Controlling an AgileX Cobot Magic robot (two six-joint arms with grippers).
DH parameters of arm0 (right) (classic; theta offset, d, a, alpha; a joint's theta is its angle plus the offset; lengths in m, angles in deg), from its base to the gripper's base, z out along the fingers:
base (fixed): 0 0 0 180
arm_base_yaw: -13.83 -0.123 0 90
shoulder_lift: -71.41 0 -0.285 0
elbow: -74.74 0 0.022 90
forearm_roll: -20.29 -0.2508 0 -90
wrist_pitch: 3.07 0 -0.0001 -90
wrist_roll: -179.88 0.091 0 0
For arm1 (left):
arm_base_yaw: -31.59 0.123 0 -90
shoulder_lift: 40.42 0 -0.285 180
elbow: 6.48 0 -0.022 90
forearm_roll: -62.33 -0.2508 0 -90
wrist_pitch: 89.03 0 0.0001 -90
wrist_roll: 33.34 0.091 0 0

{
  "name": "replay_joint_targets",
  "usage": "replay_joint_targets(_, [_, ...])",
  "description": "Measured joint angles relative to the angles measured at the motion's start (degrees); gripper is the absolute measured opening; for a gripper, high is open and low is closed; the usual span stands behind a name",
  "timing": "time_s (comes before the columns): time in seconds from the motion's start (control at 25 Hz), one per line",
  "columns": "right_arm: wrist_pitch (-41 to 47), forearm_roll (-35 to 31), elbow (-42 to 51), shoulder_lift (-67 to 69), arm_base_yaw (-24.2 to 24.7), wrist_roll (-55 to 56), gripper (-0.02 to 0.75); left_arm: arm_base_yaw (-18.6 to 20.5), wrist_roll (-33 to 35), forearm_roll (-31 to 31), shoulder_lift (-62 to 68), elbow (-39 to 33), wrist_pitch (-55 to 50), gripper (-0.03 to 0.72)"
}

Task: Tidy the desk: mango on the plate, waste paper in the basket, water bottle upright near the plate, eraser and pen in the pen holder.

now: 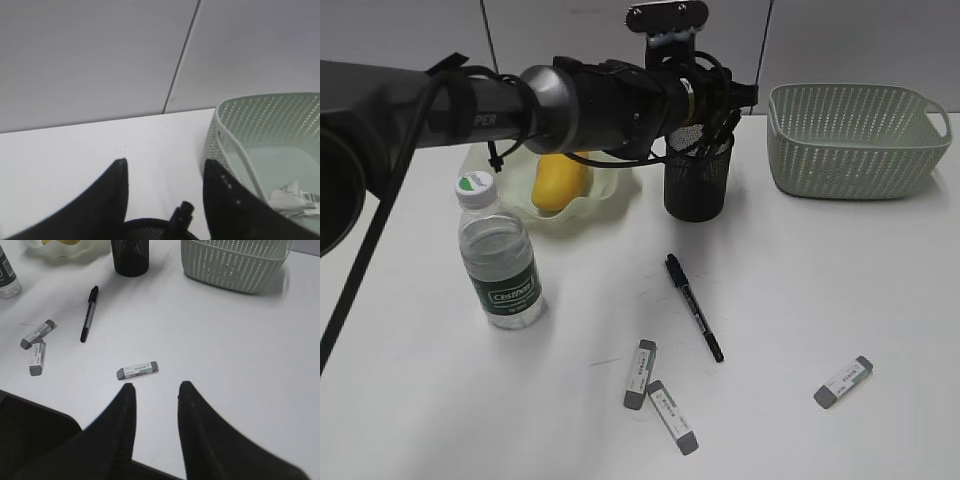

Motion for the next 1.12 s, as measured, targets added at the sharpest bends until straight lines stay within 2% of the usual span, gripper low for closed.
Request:
replay_joint_targets(0.2, [0.0,0.0,0.0,0.0,0.0,0.0,0.242,0.0,0.5,-0.1,-5.6,-0.1,9.0,0.37])
replay_joint_targets(0.36, [0.0,0.0,0.0,0.0,0.0,0.0,0.241,0.0,1.6,-0.4,-12.9,-1.4,18.1,0.279])
replay_joint_targets(0.52, [0.0,0.0,0.0,0.0,0.0,0.0,0.241,0.2,2.8,-0.4,-21.0,-8.0,28.7,0.235])
replay_joint_targets(0.68, [0.0,0.0,0.0,0.0,0.0,0.0,0.241,0.2,3.9,-0.4,-28.1,-19.6,35.1,0.23])
replay_joint_targets(0.88, [0.0,0.0,0.0,0.0,0.0,0.0,0.241,0.2,9.0,-0.5,-34.2,-34.5,31.8,0.23])
replay_joint_targets(1.12, [0.0,0.0,0.0,0.0,0.0,0.0,0.24,0.3,21.5,0.0,-41.8,-45.4,11.8,0.23])
